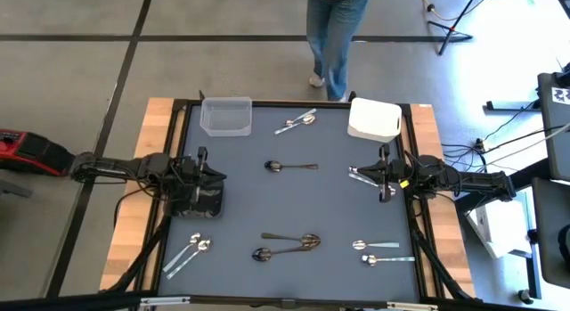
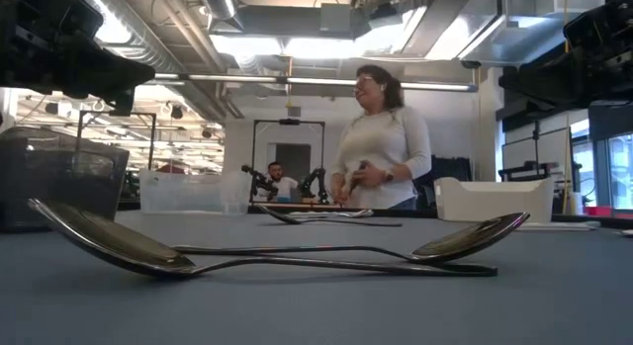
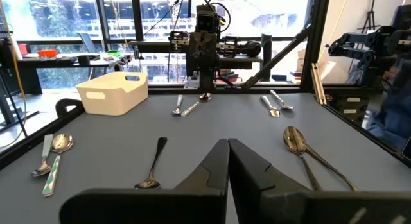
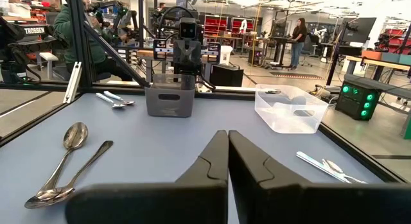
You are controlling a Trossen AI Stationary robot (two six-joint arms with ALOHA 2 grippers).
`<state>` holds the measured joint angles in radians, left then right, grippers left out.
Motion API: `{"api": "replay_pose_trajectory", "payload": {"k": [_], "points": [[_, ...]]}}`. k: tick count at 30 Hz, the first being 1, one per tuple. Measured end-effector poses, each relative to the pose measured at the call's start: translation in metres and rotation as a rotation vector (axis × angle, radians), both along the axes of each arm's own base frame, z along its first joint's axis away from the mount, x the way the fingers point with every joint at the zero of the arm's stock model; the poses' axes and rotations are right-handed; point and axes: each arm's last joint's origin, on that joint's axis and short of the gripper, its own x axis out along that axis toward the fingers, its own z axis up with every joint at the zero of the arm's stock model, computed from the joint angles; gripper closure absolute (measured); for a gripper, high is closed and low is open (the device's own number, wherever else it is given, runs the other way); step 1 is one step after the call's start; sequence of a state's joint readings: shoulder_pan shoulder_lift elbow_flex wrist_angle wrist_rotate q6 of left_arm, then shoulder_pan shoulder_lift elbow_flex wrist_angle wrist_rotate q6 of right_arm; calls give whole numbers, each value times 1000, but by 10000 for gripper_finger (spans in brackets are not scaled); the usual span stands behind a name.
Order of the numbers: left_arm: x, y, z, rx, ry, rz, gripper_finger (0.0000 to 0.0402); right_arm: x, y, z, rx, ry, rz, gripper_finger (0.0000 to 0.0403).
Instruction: Sort silverware by color (type)
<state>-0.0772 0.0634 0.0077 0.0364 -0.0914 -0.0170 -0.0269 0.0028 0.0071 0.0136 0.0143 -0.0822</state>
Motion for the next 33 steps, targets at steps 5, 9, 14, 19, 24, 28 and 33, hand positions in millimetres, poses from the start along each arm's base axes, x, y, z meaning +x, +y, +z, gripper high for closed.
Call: {"api": "replay_pose_trajectory", "payload": {"k": [5,9,14,19,24,28,33], "points": [[0,0,0,0,0,0,397,0,0,0,0,0,0,400],[0,0,0,0,0,0,397,0,0,0,0,0,0,400],[0,0,0,0,0,0,397,0,0,0,0,1,0,400],[0,0,0,0,0,0,397,0,0,0,0,0,0,400],[0,0,0,47,-1,7,397,0,-1,2,-1,-24,-26,400],[0,2,8,213,-71,74,397,0,-1,8,68,-86,-23,400],[-2,2,20,207,-190,94,397,0,-1,7,112,-81,-42,400]]}}
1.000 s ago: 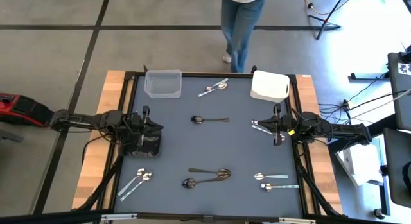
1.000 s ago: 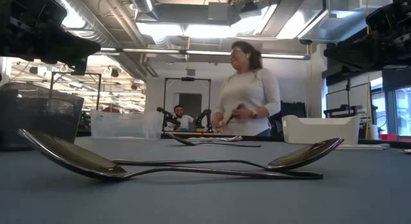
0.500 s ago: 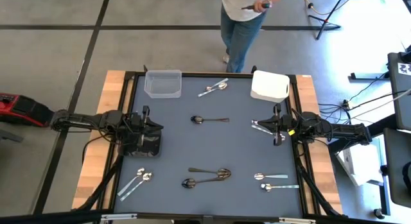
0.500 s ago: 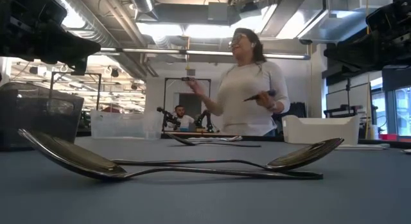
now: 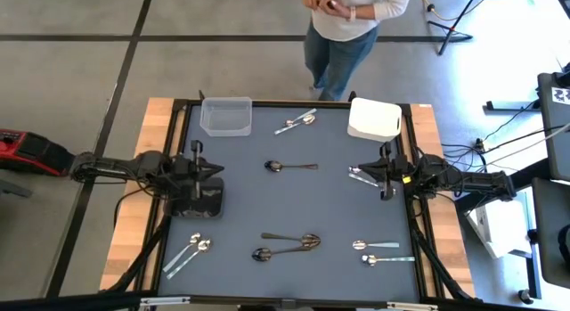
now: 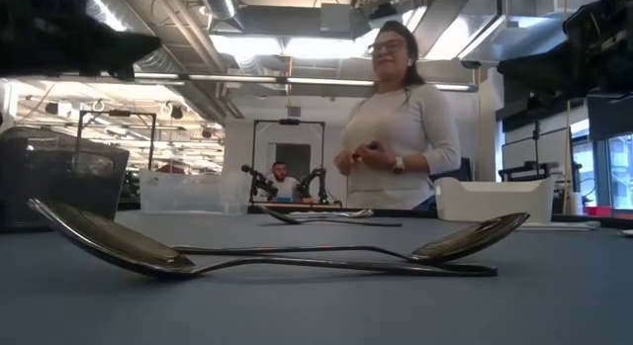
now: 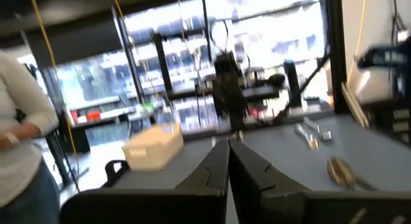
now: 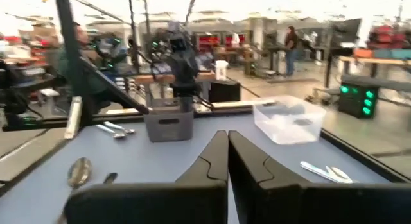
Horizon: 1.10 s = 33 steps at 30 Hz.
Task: Sort silverware by color (type)
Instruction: Put the black spoon into the white bin
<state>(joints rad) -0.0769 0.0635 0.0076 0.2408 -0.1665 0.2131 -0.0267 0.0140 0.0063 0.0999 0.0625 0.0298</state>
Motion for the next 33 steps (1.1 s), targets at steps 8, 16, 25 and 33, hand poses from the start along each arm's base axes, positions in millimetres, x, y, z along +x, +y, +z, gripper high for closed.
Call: {"api": "replay_pose_trajectory", "payload": {"k": [8,16,25,33], "points": [[-2,1,10,-3,-103,14,397,9,-4,-5,36,65,-128,400],[0,3,7,-16,-66,118,397,37,-8,4,38,175,-232,400],[0,4,7,22,-61,142,397,99,-10,21,8,372,-257,400],[1,4,5,-12,-41,133,397,158,-34,5,40,545,-220,347]]}}
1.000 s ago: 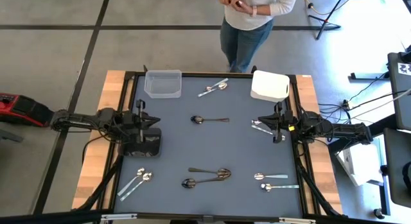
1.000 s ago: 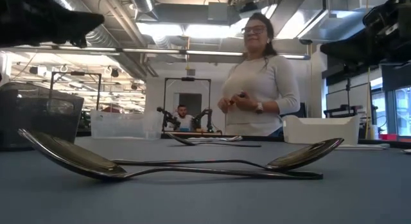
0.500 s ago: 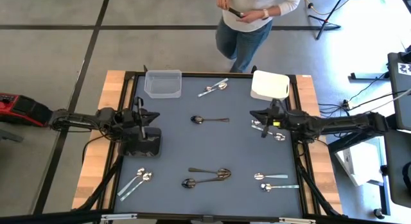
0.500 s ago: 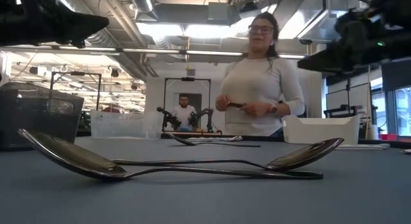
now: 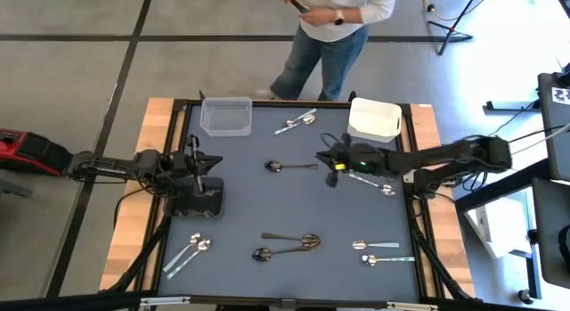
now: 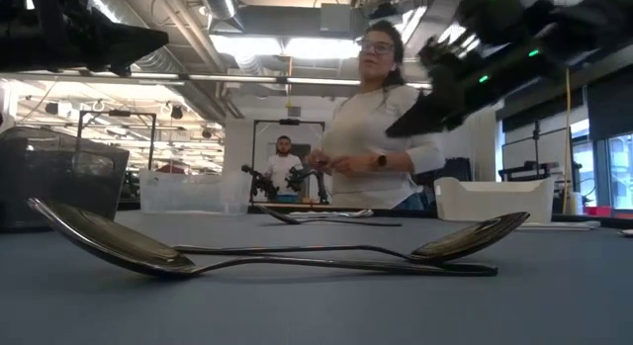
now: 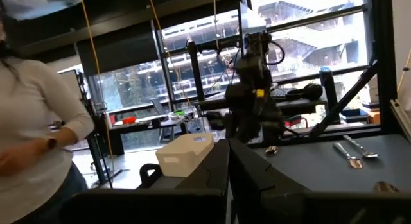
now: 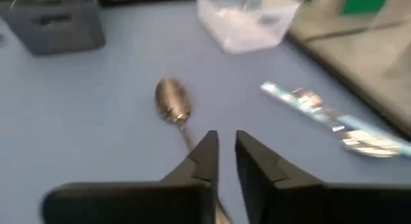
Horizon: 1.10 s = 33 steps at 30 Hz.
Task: Sort silverware by color (type)
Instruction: Put the black spoon into the white bin
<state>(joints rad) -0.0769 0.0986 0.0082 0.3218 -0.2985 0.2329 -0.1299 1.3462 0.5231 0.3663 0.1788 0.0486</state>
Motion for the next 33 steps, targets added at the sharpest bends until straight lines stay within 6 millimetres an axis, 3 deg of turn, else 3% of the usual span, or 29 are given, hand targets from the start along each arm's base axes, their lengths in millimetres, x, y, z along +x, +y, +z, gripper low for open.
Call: {"api": "replay_pose_trajectory", "payload": {"k": [5,10,18,23,33], "points": [[0,0,-1,-13,2,-3,397,27,-22,-23,112,84,91,281],[0,0,-1,-12,5,-3,397,55,-34,-45,106,158,113,256],[0,0,-1,-12,7,-1,397,90,-40,-67,115,191,177,269],[0,0,-1,-10,8,-8,397,95,-40,-80,134,209,196,281],[1,-1,-3,-4,34,-32,397,96,-40,-86,124,215,214,317]]}}
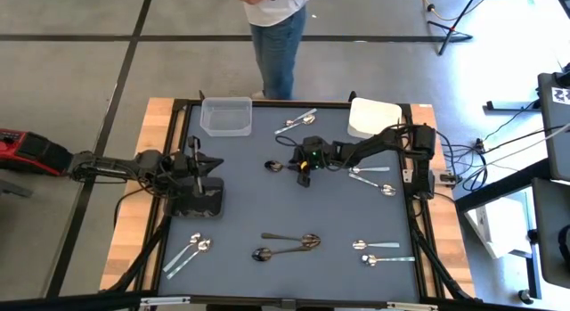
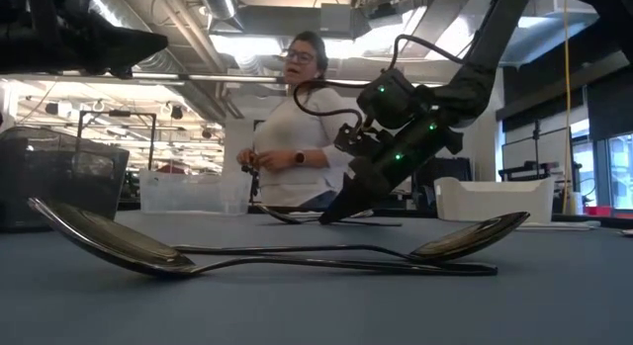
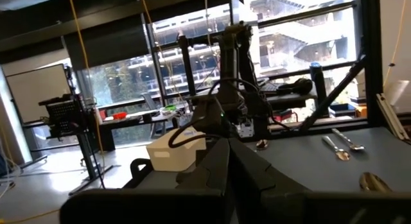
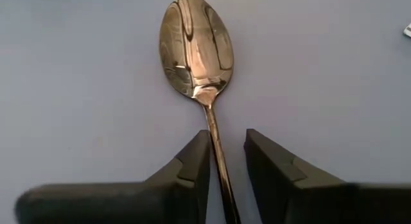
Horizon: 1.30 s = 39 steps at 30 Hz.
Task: Sort silverware by color (type)
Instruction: Put the black spoon into the white bin
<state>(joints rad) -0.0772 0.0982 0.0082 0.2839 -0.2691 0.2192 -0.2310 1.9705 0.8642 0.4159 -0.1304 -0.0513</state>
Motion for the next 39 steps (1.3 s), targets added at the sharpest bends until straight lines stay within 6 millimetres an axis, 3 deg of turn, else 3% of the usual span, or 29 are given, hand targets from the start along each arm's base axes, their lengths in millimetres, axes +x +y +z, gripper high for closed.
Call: {"api": "replay_pose_trajectory", "payload": {"k": [8,19,33,39], "points": [[0,0,-1,0,10,1,397,0,0,-1,-28,10,13,396],[1,0,-4,-30,33,-3,397,-2,0,7,-58,8,-5,398],[1,0,-3,-30,32,-2,397,-22,1,58,-148,51,-30,400],[1,0,-3,-30,31,-2,397,-48,-3,75,-188,39,-85,401]]}}
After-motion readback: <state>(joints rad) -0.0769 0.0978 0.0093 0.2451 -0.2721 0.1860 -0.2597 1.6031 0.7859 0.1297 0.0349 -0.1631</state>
